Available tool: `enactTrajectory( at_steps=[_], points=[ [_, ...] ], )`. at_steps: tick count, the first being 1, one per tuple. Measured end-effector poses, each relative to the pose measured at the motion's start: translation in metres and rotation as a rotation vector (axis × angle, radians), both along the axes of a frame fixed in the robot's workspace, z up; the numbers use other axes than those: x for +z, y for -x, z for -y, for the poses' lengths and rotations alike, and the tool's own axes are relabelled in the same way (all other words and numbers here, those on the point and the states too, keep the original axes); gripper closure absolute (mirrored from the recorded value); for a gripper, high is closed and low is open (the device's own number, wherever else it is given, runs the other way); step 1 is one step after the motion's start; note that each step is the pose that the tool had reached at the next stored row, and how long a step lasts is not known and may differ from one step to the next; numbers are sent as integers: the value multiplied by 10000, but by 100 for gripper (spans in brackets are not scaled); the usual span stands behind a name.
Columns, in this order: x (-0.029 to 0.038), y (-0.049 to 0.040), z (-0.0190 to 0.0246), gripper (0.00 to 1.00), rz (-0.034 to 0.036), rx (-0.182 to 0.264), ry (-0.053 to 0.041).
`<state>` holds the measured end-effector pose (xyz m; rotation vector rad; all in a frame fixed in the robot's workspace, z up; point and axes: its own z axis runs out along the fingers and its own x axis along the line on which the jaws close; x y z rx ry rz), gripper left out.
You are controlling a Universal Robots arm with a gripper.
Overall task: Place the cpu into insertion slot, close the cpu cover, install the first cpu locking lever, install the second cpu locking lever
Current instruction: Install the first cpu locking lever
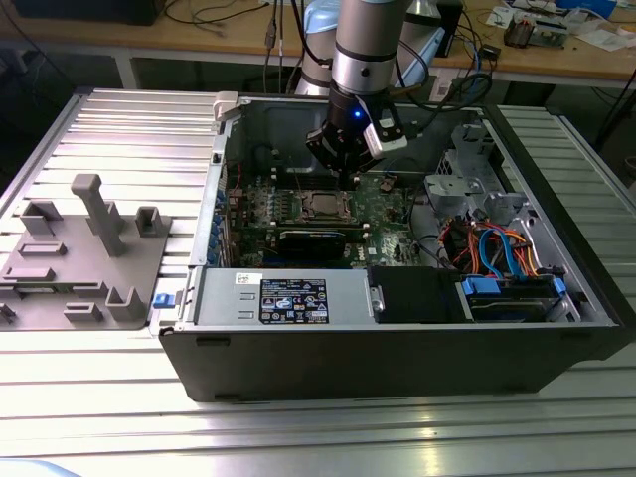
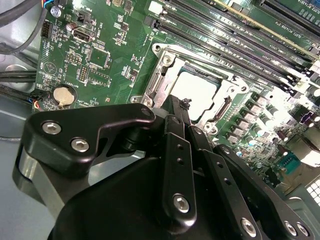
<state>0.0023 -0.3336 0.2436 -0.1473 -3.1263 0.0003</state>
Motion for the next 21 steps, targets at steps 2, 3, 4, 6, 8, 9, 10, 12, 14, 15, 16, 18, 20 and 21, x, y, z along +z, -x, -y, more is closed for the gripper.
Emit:
enactTrajectory(
  at_steps=[2, 3, 4, 6, 8, 9, 10, 12, 14, 15, 16, 18, 20, 21],
  points=[
    [0, 0, 0, 89, 0, 11, 0],
    [0, 0, 0, 89, 0, 19, 0],
    [0, 0, 0, 89, 0, 26, 0],
    [0, 0, 0, 89, 0, 38, 0],
    [0, 0, 0, 89, 0, 54, 0],
    [0, 0, 0, 89, 0, 65, 0],
    [0, 0, 0, 89, 0, 76, 0],
    [0, 0, 0, 89, 0, 89, 0],
    [0, 0, 0, 89, 0, 104, 0],
    [0, 0, 0, 89, 1, 109, 0],
    [0, 0, 0, 89, 0, 114, 0],
    [0, 0, 0, 89, 0, 125, 0],
    [0, 0, 0, 89, 0, 136, 0],
    [0, 0, 0, 89, 1, 145, 0]
  ],
)
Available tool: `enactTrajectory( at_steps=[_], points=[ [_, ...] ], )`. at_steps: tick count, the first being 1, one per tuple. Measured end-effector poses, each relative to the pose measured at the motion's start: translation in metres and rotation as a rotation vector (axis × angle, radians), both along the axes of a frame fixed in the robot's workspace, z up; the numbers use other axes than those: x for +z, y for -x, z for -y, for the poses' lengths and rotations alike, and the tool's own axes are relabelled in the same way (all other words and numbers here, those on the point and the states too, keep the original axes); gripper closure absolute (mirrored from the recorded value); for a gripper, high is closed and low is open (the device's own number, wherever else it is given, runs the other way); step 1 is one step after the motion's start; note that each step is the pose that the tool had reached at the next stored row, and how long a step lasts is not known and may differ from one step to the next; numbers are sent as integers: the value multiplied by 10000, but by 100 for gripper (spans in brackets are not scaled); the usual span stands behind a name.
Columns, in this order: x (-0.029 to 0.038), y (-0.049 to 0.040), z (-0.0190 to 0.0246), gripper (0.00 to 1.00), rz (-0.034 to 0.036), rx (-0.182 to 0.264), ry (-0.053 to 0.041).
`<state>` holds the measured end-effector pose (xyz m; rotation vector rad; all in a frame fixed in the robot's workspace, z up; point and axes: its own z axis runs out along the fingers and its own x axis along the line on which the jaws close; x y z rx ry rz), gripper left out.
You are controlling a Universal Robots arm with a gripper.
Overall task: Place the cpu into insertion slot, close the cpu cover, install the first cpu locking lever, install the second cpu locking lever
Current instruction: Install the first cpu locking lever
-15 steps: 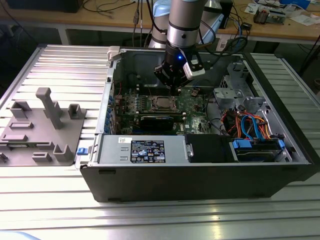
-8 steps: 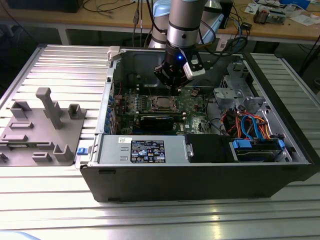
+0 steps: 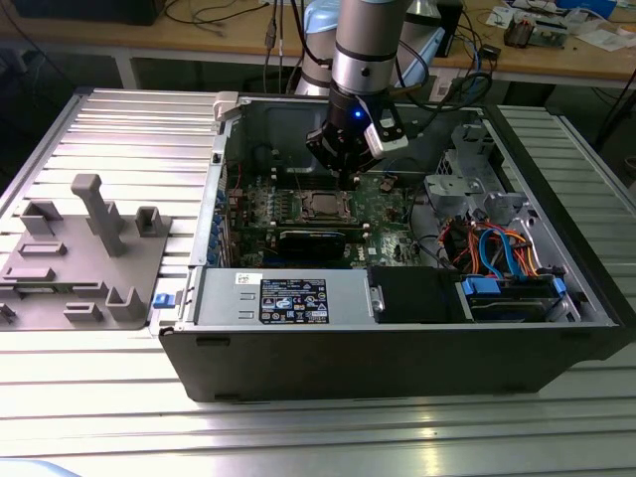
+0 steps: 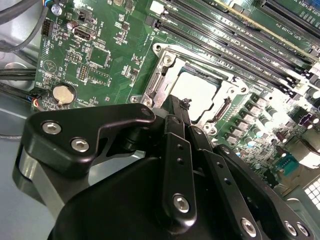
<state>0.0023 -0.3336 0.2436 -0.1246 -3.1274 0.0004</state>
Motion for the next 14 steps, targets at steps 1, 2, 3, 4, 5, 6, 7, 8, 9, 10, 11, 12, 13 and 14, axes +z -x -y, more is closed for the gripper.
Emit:
enactTrajectory(
  at_steps=[1, 2, 3, 4, 5, 6, 7, 8, 9, 10, 11, 12, 13, 14],
  points=[
    [0, 0, 0, 89, 0, 8, 0],
    [0, 0, 0, 89, -1, 13, 0],
    [0, 0, 0, 89, -1, 19, 0],
    [0, 0, 0, 89, -1, 31, 1],
    [0, 0, 0, 89, -1, 37, 0],
    [0, 0, 0, 89, -1, 42, 0],
    [0, 0, 0, 89, -1, 53, 1],
    [0, 0, 0, 89, -1, 64, 1],
    [0, 0, 0, 89, -1, 71, 0],
    [0, 0, 0, 89, 0, 76, 0],
    [0, 0, 0, 89, 0, 86, 0],
    [0, 0, 0, 89, 0, 95, 0],
    [0, 0, 0, 89, -1, 100, 0],
    [0, 0, 0, 89, 0, 107, 0]
  ],
)
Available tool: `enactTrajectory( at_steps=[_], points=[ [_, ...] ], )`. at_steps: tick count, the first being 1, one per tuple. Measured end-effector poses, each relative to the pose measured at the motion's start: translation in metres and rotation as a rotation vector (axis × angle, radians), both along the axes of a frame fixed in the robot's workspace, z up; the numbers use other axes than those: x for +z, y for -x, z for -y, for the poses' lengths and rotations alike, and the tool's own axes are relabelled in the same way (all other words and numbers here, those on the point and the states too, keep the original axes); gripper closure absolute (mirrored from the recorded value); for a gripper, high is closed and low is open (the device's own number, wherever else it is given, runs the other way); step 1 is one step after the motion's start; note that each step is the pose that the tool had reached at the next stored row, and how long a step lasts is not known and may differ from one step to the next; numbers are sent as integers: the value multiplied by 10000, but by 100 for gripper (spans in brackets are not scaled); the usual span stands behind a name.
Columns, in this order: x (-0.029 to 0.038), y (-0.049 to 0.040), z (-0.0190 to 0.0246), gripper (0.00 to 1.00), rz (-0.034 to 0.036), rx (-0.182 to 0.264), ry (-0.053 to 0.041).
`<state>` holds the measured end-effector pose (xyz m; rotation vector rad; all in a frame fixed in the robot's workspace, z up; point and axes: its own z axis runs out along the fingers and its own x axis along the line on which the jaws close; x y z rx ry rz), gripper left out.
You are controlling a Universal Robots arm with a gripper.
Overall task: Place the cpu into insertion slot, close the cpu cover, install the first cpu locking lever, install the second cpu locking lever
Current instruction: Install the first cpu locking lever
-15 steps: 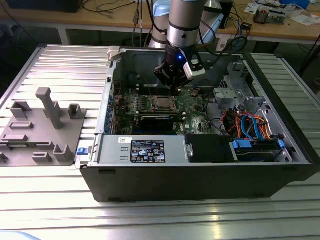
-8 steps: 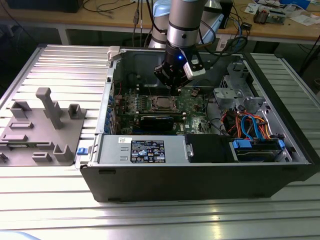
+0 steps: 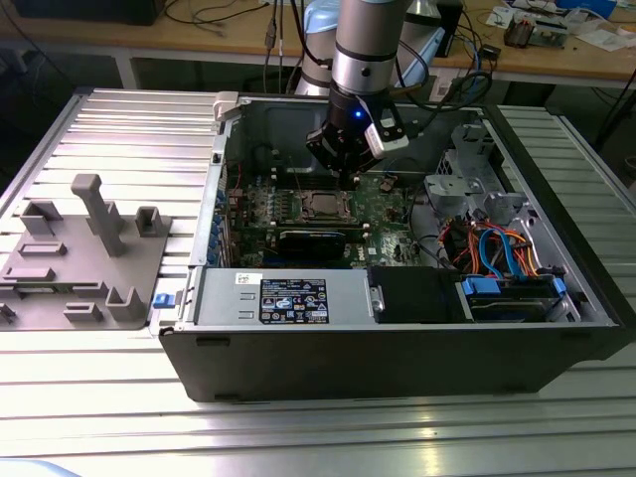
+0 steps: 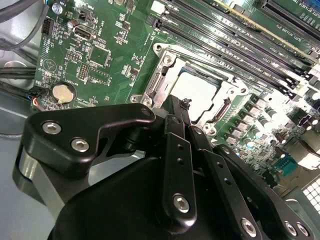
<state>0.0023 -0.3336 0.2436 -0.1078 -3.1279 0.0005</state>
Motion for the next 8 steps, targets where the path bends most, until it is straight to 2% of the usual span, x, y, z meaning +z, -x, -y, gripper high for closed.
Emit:
enactTrajectory(
  at_steps=[8],
  points=[
    [0, 0, 0, 89, 0, 47, 0]
  ],
)
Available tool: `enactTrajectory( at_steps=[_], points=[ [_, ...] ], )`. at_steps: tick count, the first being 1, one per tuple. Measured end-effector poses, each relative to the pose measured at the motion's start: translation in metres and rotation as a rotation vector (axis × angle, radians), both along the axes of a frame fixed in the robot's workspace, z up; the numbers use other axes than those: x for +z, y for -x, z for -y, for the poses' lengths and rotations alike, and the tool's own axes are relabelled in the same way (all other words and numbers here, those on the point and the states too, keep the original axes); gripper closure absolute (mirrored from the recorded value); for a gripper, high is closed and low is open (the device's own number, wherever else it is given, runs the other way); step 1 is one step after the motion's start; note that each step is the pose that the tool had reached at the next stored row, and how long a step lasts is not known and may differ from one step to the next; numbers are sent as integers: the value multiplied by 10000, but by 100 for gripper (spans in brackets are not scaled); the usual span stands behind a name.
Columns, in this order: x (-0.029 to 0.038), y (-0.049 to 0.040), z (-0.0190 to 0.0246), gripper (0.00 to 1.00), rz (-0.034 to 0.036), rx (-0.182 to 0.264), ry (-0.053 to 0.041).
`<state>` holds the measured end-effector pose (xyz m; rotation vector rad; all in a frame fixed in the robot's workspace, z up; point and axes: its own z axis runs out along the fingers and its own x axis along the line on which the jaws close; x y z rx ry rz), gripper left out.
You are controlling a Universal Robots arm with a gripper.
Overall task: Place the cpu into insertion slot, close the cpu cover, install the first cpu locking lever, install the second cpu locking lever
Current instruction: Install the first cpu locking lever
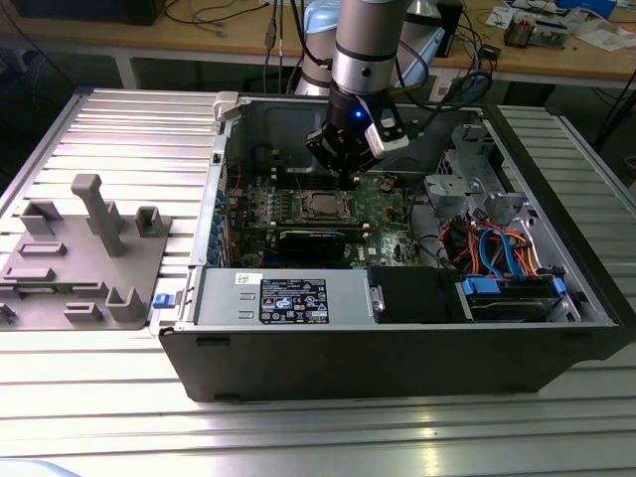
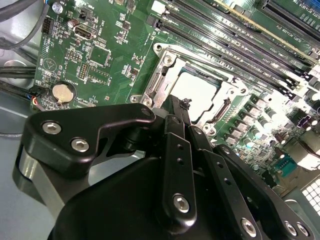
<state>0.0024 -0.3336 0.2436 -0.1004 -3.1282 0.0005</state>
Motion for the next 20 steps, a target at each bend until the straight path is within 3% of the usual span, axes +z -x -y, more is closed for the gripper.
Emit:
enactTrajectory(
  at_steps=[20],
  points=[
    [0, 0, 0, 89, 0, 206, 0]
  ],
)
